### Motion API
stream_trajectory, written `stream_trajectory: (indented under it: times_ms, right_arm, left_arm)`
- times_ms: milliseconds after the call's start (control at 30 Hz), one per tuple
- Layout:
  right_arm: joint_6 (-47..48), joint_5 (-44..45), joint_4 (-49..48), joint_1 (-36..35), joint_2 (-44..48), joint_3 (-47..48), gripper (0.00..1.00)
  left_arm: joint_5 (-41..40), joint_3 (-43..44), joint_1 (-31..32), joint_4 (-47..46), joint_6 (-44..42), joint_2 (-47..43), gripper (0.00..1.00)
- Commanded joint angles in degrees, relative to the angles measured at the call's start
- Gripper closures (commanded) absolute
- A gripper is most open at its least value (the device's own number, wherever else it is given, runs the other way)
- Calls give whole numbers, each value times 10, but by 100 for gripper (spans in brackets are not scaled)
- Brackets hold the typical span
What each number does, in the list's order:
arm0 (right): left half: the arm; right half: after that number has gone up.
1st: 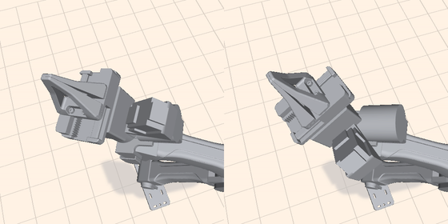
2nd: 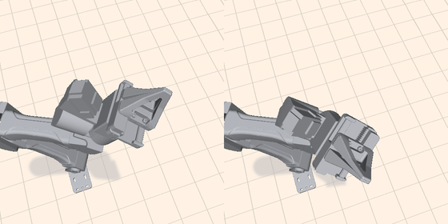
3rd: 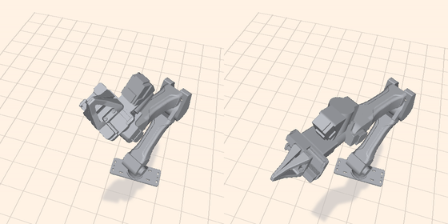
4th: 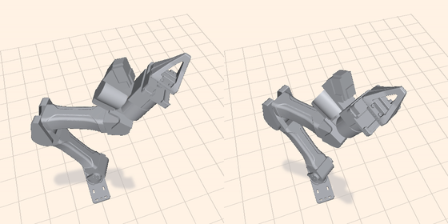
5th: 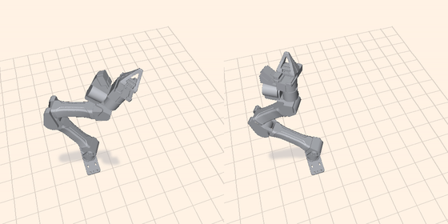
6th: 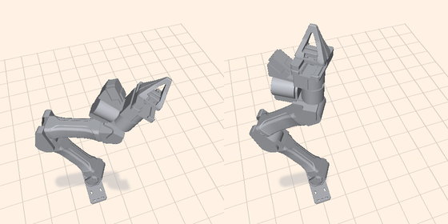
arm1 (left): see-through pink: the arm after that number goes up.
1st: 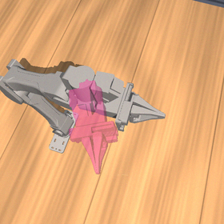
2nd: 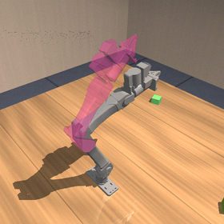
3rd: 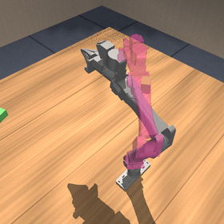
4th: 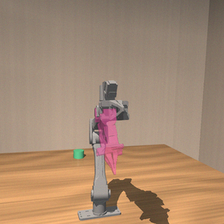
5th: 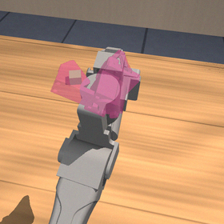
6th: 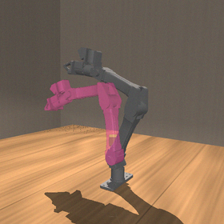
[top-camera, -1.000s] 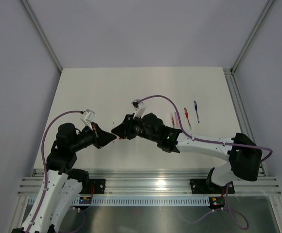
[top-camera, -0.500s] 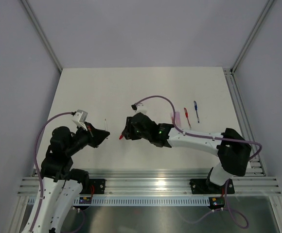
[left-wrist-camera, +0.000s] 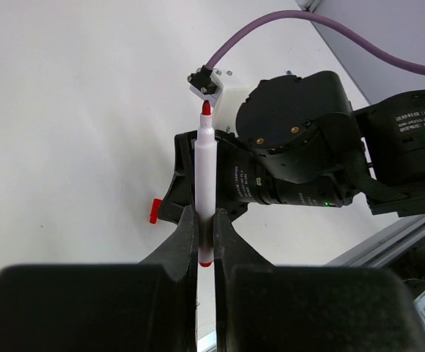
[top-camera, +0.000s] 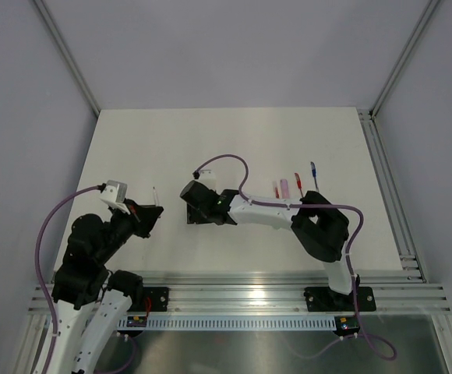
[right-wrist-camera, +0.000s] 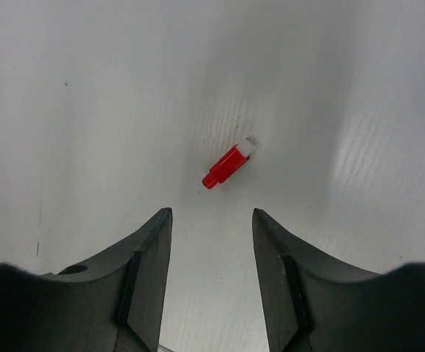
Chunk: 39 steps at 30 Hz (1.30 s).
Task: Insert the pens into the pen caps
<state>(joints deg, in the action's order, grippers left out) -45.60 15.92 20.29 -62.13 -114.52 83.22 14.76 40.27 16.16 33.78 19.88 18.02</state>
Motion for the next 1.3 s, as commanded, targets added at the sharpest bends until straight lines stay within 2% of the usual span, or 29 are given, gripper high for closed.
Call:
stream_trajectory:
  times_ms: [0, 367, 533, 633, 667, 833, 1000, 1267]
  right_arm:
    - [-27, 31, 22, 1, -25, 40, 48]
    - [-22, 61, 65, 4, -92, 118, 50]
    - [-22, 59, 63, 5, -112, 122, 51]
    - [-21, 65, 68, 5, -121, 127, 56]
    - [-19, 67, 70, 5, -122, 127, 60]
    - [-12, 86, 81, 4, -124, 125, 67]
    - [0, 95, 91, 5, -110, 102, 80]
    - [68, 104, 134, 10, -73, 50, 84]
  left_arm:
    - [-32, 9, 9, -8, -13, -15, 100]
    - [-3, -1, 16, -16, -9, -27, 100]
    - [6, -2, 17, -17, -8, -26, 100]
    - [10, -4, 18, -18, -6, -28, 100]
    - [11, -4, 18, -19, -7, -27, 100]
    - [11, -5, 18, -19, -5, -28, 100]
    - [16, -5, 18, -20, -5, -26, 100]
    - [26, -9, 18, -24, -5, -22, 100]
